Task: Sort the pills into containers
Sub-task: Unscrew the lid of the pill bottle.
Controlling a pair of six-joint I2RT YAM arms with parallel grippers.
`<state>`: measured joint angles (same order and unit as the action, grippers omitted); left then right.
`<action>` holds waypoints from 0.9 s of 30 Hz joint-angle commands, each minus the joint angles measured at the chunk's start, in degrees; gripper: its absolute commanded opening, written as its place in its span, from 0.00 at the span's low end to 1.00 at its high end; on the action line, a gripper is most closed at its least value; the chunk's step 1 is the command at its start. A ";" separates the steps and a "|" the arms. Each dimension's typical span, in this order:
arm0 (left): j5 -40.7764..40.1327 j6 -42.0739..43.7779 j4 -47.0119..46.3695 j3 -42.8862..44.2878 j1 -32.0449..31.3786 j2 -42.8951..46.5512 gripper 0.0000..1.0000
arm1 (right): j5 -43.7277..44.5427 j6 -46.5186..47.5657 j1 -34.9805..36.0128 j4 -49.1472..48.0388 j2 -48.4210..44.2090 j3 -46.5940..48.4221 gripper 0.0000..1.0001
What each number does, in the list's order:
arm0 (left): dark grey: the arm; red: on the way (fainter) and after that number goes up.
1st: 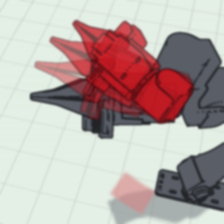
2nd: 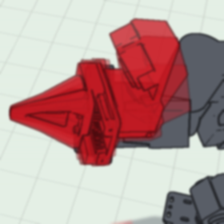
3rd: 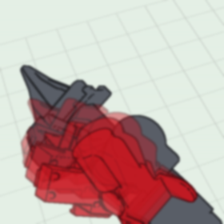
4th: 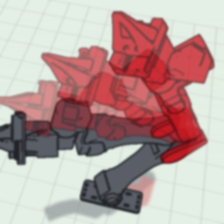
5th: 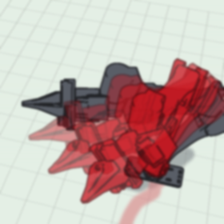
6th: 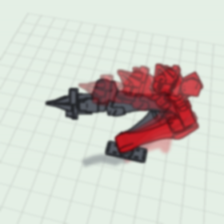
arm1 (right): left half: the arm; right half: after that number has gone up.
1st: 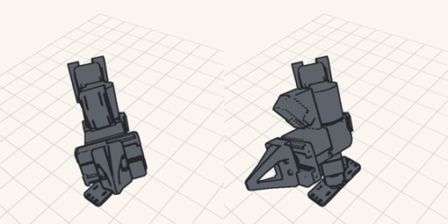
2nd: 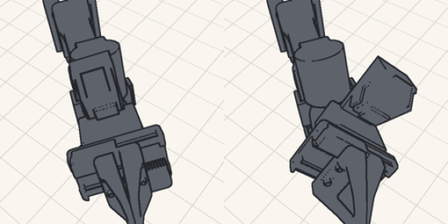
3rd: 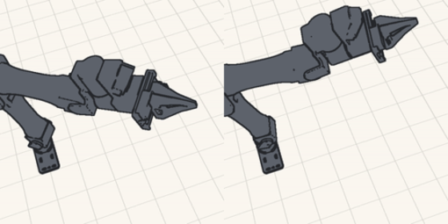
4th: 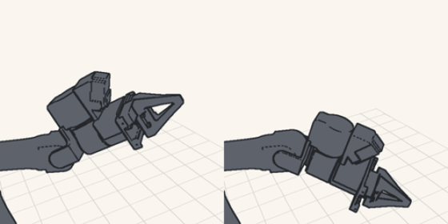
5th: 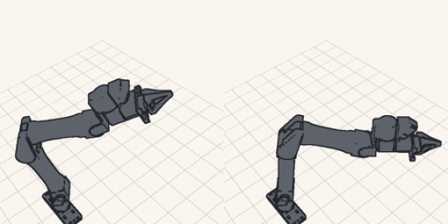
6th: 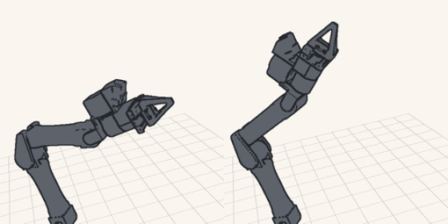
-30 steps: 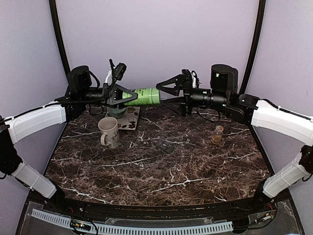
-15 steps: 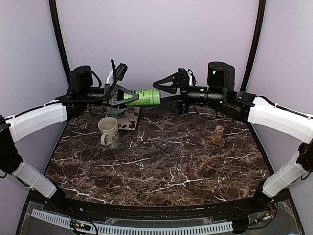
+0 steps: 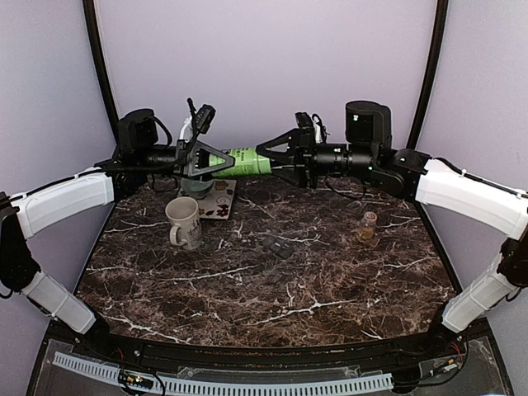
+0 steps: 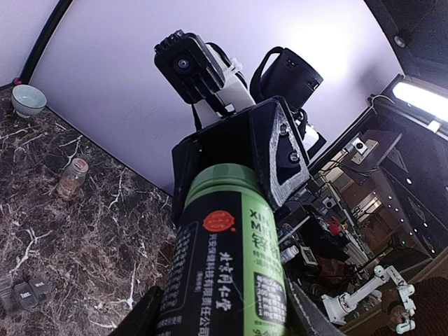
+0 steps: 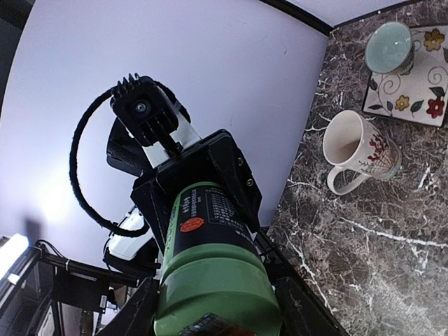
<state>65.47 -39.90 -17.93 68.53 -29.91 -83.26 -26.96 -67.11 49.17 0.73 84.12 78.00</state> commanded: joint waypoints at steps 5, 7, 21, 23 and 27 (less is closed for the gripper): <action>0.51 -12.97 -14.99 -1.95 -0.14 -0.21 0.00 | -2.83 22.55 0.16 -1.28 -1.23 0.75 0.29; 0.98 -16.69 -19.46 -2.68 -0.14 -0.55 0.00 | -3.34 27.84 0.14 -1.09 -1.32 0.84 0.30; 3.25 -26.54 -25.75 -4.11 -0.15 -0.80 0.00 | 5.27 52.57 0.33 5.49 -3.76 2.42 0.39; 3.17 -26.46 -25.66 -4.27 -0.13 -0.76 0.00 | 5.64 53.18 0.32 5.30 -3.87 2.35 0.39; 3.20 -26.41 -25.88 -4.62 -0.10 -0.72 0.00 | 5.79 53.40 0.32 4.37 -4.29 1.83 0.41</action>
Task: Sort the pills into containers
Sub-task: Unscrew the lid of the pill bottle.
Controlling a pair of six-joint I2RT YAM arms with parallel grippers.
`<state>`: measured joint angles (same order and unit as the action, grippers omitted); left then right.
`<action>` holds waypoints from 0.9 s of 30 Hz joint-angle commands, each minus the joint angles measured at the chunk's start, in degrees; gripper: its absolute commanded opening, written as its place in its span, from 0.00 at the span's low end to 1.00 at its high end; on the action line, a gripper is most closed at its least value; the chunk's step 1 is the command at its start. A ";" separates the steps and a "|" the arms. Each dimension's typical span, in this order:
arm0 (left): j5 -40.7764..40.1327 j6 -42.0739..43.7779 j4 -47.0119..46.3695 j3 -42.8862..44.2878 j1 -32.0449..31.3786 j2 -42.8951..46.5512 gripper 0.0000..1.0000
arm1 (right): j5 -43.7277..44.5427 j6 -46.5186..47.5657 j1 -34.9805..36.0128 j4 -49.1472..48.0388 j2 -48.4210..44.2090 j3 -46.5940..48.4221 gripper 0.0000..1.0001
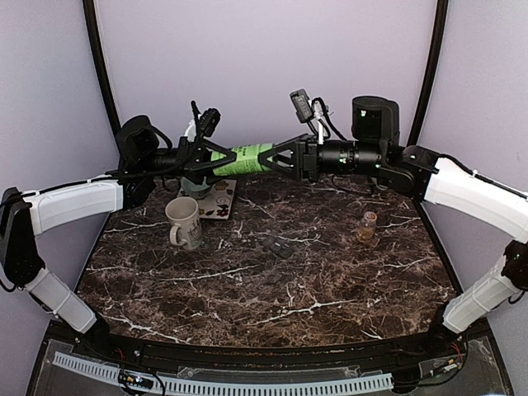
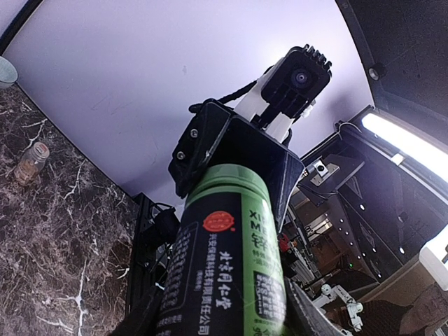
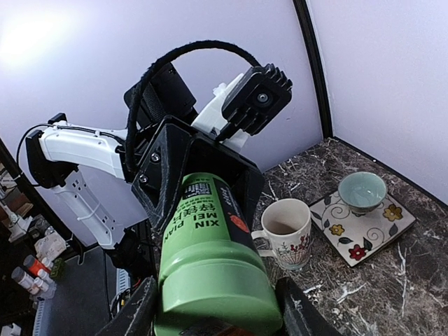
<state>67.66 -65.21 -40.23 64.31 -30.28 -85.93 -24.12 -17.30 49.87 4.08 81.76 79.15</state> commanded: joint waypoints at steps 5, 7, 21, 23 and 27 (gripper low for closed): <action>1.42 -1.88 -5.03 -0.76 0.23 1.69 0.00 | 1.41 2.80 -0.38 0.94 -1.37 1.02 0.46; 1.74 -2.17 -5.64 -0.76 0.25 1.41 0.00 | 0.83 2.17 -0.39 1.01 -1.00 1.29 0.51; 2.95 -1.91 -5.95 -0.55 0.24 0.51 0.00 | -0.88 -0.66 -0.45 -0.71 -0.88 1.35 0.73; 3.01 -1.48 -5.38 -0.52 0.25 0.54 0.00 | -1.05 -1.03 -0.39 -0.99 -0.93 1.35 0.75; 2.93 0.02 -3.61 -0.20 0.26 0.67 0.00 | -1.50 -2.10 -0.45 -1.73 -1.31 1.11 0.79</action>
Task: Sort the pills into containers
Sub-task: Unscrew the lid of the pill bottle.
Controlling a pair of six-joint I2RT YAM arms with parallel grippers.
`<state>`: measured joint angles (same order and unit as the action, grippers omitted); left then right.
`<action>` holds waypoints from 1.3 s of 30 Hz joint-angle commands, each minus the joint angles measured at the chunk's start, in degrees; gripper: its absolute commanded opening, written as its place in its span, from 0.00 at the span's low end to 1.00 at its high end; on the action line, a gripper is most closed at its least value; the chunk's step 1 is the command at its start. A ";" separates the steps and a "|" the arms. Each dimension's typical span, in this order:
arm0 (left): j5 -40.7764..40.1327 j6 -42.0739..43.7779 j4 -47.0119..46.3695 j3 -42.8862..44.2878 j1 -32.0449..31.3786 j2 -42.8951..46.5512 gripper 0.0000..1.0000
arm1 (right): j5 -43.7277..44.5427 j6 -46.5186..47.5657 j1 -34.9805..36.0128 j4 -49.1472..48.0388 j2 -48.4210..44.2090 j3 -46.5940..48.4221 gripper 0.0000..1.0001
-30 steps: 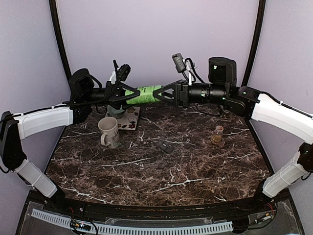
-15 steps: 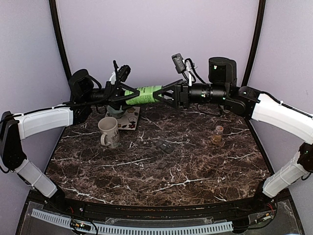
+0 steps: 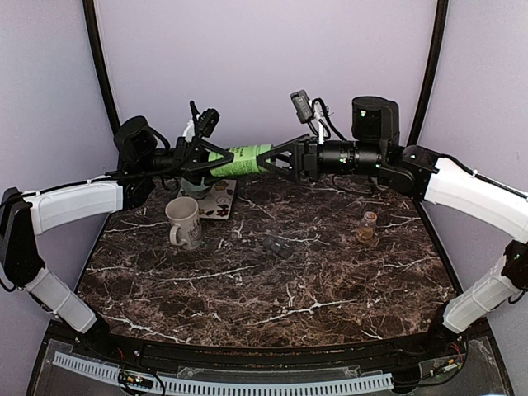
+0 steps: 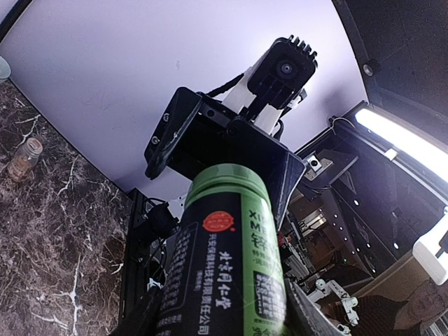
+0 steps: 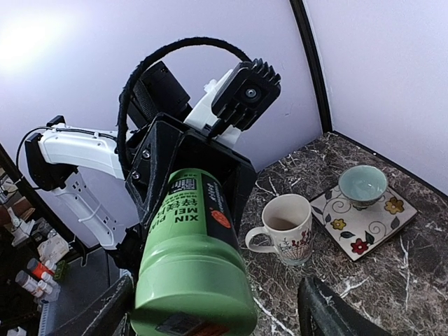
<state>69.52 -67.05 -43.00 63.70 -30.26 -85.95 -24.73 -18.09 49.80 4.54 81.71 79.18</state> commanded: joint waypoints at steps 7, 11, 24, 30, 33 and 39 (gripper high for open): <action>0.93 3.41 0.65 0.98 0.21 0.44 0.00 | -2.00 -5.79 -0.46 -4.22 -1.63 0.04 0.83; 0.93 3.57 0.57 1.23 0.20 0.35 0.00 | -2.77 -9.22 -0.60 -6.04 -1.73 -1.33 0.84; 0.78 4.82 1.29 1.49 0.20 0.48 0.00 | 2.17 -30.04 -4.06 -8.74 -2.80 -5.00 0.86; 0.62 7.34 3.83 1.97 0.24 0.44 0.00 | 2.73 -39.72 -4.71 -7.55 -3.84 -4.97 0.87; 0.51 9.21 5.34 2.36 0.25 0.27 0.00 | 2.39 -43.04 -4.81 -6.46 -4.06 -4.71 0.87; 0.40 11.03 6.68 3.49 0.20 -0.56 0.00 | 0.85 -48.81 -4.80 -5.73 -3.97 -5.30 0.90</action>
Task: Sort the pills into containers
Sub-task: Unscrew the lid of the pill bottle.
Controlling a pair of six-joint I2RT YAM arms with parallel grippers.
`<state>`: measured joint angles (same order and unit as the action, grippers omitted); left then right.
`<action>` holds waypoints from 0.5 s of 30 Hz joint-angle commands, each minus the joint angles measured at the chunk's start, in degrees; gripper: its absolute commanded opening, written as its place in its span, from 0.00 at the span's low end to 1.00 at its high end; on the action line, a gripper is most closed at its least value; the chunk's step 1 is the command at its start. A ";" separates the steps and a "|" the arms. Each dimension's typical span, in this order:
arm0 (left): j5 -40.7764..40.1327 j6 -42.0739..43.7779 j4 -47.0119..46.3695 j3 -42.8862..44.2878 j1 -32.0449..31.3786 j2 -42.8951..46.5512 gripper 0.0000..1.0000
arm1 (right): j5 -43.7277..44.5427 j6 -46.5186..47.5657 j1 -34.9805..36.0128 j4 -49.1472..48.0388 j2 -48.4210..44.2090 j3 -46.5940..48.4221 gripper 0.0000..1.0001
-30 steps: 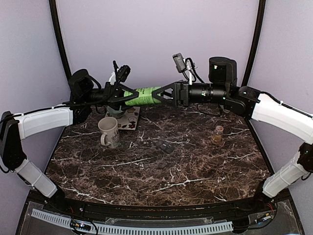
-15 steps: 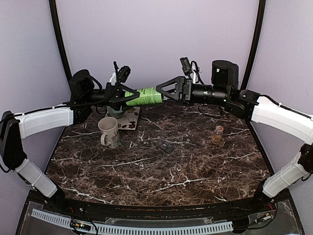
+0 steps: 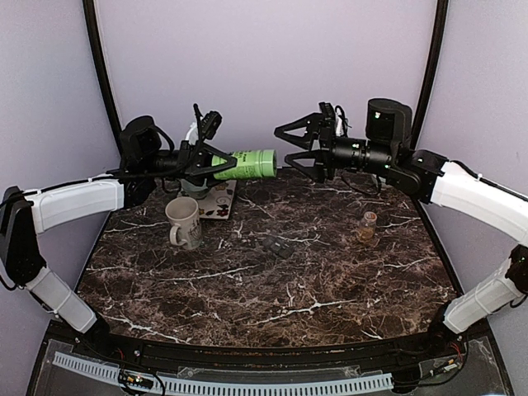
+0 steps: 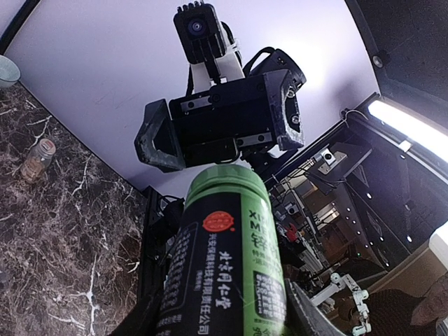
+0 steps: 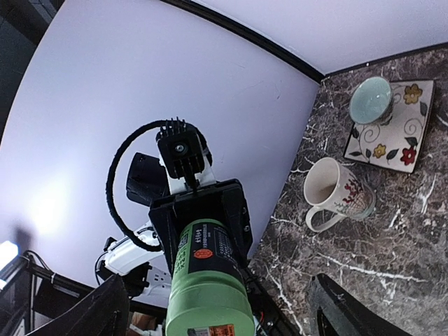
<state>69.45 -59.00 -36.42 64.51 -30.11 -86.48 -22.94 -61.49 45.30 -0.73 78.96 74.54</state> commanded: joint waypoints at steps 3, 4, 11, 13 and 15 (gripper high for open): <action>0.43 3.72 0.71 3.51 0.05 -0.56 0.00 | -1.54 -6.38 -0.21 0.60 -1.58 -0.98 0.91; 0.47 3.94 0.98 3.77 0.13 -0.72 0.00 | -1.89 -6.82 -0.21 0.43 -1.68 -1.24 0.91; 0.43 5.67 3.06 4.89 0.05 -1.48 0.00 | -3.27 -8.28 1.08 -0.50 -1.19 -1.41 0.94; 0.26 6.54 4.17 5.30 0.05 -1.52 0.00 | -3.54 -8.24 1.32 -0.42 -0.90 -0.89 0.94; 0.18 7.02 4.72 5.49 0.07 -1.65 0.00 | -4.05 -8.37 1.64 -0.09 -0.47 -0.13 0.94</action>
<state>69.41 -54.57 -32.40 67.51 -30.11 -88.71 -25.47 -69.10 46.09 0.30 78.74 72.99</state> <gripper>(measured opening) 0.528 0.939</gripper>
